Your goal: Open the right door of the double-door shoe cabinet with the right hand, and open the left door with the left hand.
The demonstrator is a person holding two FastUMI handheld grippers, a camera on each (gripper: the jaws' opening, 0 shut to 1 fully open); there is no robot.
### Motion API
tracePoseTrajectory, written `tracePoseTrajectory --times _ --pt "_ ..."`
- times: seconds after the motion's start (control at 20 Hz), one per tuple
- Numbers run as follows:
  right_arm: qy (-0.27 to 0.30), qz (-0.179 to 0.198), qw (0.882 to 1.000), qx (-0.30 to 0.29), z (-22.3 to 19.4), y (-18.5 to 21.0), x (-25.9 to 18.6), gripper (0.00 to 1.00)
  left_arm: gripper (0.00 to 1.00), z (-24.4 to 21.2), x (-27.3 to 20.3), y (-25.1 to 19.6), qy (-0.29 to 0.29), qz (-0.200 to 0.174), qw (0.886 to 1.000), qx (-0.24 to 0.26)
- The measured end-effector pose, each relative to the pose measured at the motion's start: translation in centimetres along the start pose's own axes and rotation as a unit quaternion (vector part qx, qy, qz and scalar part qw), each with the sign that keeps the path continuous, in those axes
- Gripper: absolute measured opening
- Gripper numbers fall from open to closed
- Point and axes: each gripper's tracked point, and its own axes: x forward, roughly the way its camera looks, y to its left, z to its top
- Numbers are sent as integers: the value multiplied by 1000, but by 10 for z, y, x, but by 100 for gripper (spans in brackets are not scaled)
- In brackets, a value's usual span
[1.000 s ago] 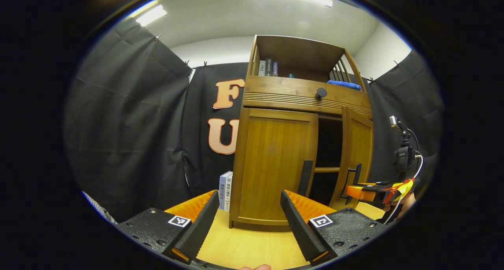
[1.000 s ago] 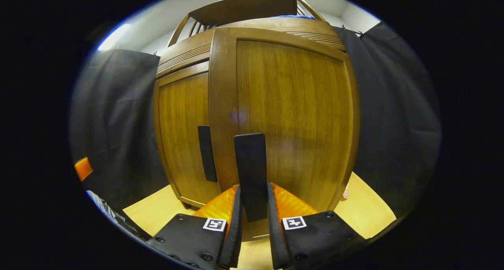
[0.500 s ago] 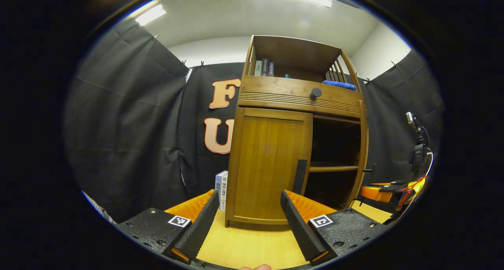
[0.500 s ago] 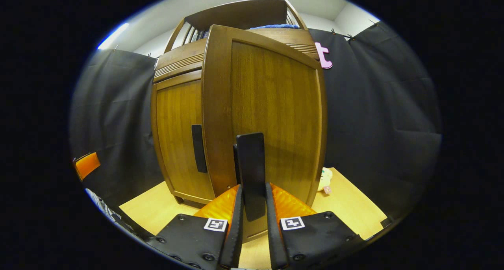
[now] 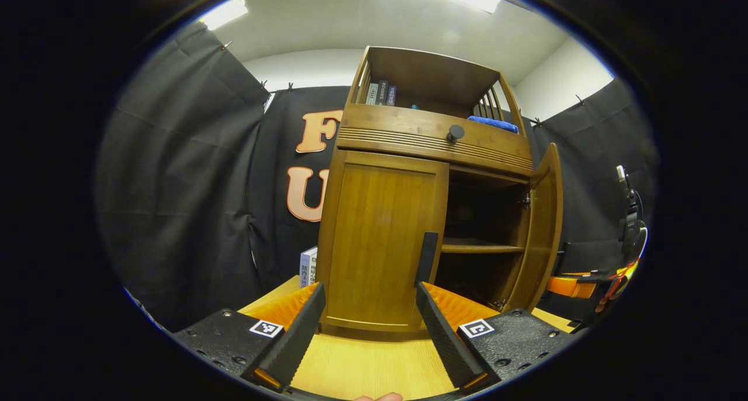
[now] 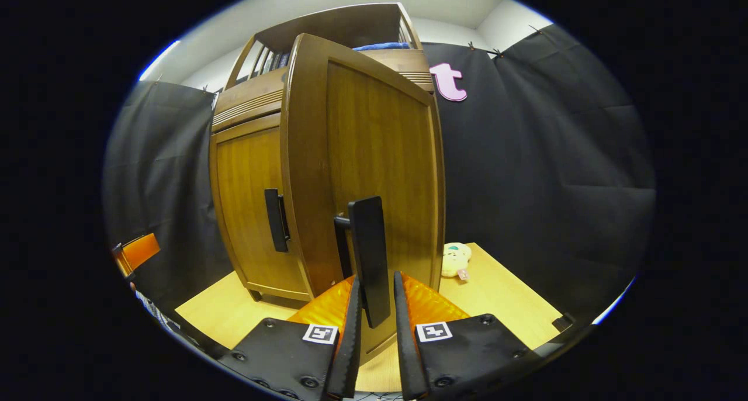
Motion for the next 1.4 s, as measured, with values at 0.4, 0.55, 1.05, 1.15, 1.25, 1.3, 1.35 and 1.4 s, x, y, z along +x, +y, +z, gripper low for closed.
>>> tracePoseTrajectory --times 0.4,0.55,1.05,1.15,1.25,1.3,1.35,1.4 --pt "-18 -56 998 -12 -1 -40 -17 40 91 -8 10 6 0 5 1000 19" --pt "-26 -97 995 -16 2 -64 -18 14 92 -8 9 6 0 4 1000 16" --pt "-37 -47 998 -3 8 -111 -16 11 92 -9 11 3 1 -3 1000 25" --pt "-36 -26 999 -8 9 -123 -16 11 94 -9 11 3 2 -2 1000 25" --pt "-33 -11 999 -8 10 -132 -16 11 94 -9 11 4 2 0 1000 27" --pt "-33 -3 999 -8 11 -138 -17 11 91 -9 11 4 3 1 1000 28" --pt "-33 4 999 -8 12 -143 -16 21 91 -9 11 4 3 3 1000 29" --pt "-32 11 999 -8 14 -147 -16 12 91 -8 11 5 2 5 1000 30"
